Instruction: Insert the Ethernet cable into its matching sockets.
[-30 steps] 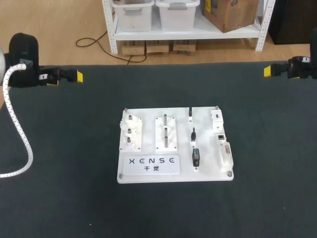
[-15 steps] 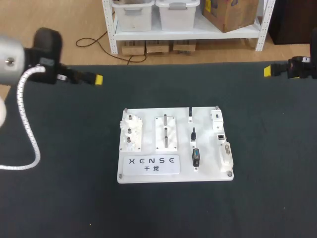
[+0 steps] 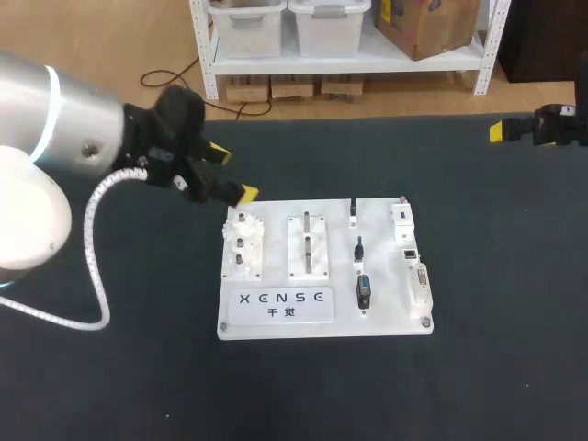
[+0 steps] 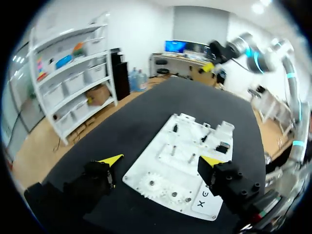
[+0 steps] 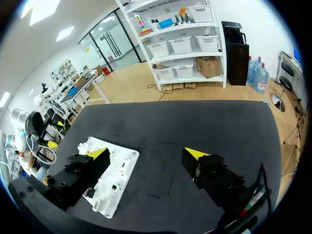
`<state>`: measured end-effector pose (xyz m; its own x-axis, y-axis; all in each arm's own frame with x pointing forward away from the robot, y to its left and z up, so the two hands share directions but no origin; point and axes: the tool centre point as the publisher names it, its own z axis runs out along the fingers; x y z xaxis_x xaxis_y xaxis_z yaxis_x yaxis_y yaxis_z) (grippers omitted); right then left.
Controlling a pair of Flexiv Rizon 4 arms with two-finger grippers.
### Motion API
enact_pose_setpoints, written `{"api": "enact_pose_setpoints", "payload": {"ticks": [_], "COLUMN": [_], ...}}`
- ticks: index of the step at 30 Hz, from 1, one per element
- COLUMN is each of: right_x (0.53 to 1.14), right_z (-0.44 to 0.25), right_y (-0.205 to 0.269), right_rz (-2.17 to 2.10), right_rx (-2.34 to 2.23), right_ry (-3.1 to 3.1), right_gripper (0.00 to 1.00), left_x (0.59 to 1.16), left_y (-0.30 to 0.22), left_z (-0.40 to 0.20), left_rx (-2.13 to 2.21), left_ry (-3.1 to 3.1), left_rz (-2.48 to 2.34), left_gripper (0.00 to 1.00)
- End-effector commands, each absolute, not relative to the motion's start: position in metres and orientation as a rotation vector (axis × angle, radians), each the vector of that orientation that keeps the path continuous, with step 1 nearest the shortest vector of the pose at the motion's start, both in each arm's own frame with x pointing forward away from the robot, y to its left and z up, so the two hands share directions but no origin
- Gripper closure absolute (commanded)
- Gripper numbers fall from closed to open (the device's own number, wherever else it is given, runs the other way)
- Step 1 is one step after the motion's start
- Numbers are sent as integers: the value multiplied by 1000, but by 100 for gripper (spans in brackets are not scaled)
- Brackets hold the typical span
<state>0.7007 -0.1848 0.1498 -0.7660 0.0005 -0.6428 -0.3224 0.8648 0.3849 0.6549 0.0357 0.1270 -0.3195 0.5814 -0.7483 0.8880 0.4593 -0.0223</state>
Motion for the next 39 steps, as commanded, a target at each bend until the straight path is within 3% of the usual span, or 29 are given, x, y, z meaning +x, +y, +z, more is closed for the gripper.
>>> {"api": "enact_pose_setpoints", "payload": {"ticks": [1,19,39], "right_x": [701,701,701], "right_z": [150,150,150], "right_y": [-185,-185,-185], "right_rz": [642,642,642], "right_rx": [-234,-234,-234], "right_ry": [2373,2373,2373], "right_gripper": [0,0,0], "left_x": [647,613,602], "left_y": [33,16,8], "left_z": [121,69,68], "left_rx": [1516,1447,1464], "left_ry": [1734,1839,1788], "left_rz": [-646,-713,-724], "left_gripper": [0,0,0]}}
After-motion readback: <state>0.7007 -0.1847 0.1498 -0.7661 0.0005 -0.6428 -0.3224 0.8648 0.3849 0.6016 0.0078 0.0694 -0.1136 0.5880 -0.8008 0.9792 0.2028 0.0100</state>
